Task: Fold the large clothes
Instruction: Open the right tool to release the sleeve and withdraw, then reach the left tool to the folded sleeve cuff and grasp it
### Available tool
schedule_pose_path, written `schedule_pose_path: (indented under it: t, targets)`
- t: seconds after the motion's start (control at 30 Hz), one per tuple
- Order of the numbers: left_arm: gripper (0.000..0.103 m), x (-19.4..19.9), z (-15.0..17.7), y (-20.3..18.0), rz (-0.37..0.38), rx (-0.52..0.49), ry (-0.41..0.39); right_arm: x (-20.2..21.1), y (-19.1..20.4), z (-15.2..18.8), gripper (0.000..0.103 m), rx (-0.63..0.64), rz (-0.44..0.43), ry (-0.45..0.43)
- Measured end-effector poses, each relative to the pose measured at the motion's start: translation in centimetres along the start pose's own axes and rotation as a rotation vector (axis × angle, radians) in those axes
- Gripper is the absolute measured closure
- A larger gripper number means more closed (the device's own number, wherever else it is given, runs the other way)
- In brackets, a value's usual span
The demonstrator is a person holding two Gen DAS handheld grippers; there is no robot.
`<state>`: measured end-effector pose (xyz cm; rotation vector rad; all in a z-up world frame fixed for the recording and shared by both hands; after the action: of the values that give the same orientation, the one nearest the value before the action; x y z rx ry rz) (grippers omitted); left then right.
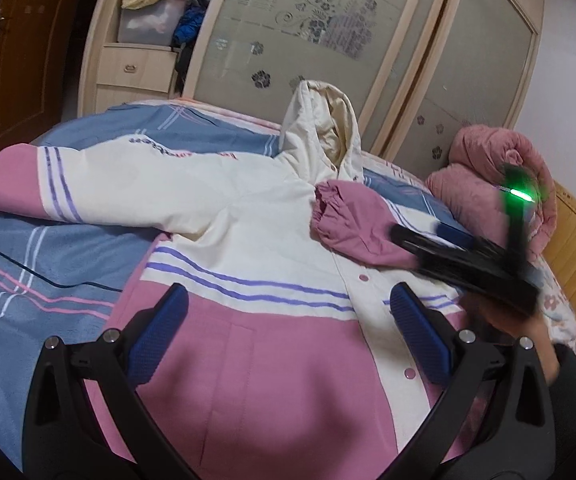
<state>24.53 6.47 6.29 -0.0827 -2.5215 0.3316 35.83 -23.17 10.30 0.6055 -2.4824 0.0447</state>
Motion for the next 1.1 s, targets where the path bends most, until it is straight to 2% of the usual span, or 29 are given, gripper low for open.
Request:
schedule_pose_path:
  t: [0.1, 0.2, 0.3, 0.37, 0.4, 0.53, 0.73, 0.9, 1.1]
  targets:
    - [0.002, 0.5, 0.0, 0.0, -0.011, 0.013, -0.009, 5.3, 0.0, 2.6, 0.001, -0.035, 0.01, -0.102]
    - [0.002, 0.5, 0.2, -0.2, -0.032, 0.019, 0.0, 9.4, -0.1, 6.4, 0.001, -0.047, 0.074, -0.189]
    - [0.002, 0.3, 0.8, -0.6, -0.026, -0.003, 0.014, 11.8, -0.5, 8.9, 0.001, -0.094, 0.085, -0.241]
    - [0.002, -0.1, 1.4, -1.0, -0.043, -0.031, 0.029, 12.1, -0.8, 9.3, 0.001, -0.115, 0.075, -0.261]
    - [0.002, -0.1, 1.7, -1.2, -0.046, -0.042, 0.04, 11.9, -0.8, 9.3, 0.001, -0.099, 0.068, -0.262]
    - [0.002, -0.4, 3.2, -1.5, -0.099, -0.099, 0.084, 10.9, -1.2, 9.9, 0.001, -0.037, 0.161, -0.203]
    - [0.002, 0.3, 4.4, -1.0, -0.171, -0.125, 0.055, 10.6, -3.3, 10.4, 0.001, -0.143, 0.155, -0.16]
    - [0.002, 1.0, 4.8, -1.3, -0.16, -0.143, 0.024, 10.3, -3.3, 10.6, 0.001, -0.139, 0.17, -0.15]
    - [0.002, 1.2, 5.5, -3.0, -0.116, -0.197, 0.026, 10.6, -3.5, 10.8, 0.001, -0.133, 0.192, -0.138]
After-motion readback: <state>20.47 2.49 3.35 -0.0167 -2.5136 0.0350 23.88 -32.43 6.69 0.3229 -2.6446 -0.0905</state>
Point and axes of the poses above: each gripper's, at about its wrist camera, not at the fingertips, and x roughly against the way its jaws point, y to its left, z to its underside, the point moved 1 cm from there along -x, roughly the way its jaws point, and after that the axes turned 8 degrees about -z, right-handed, at the moved point
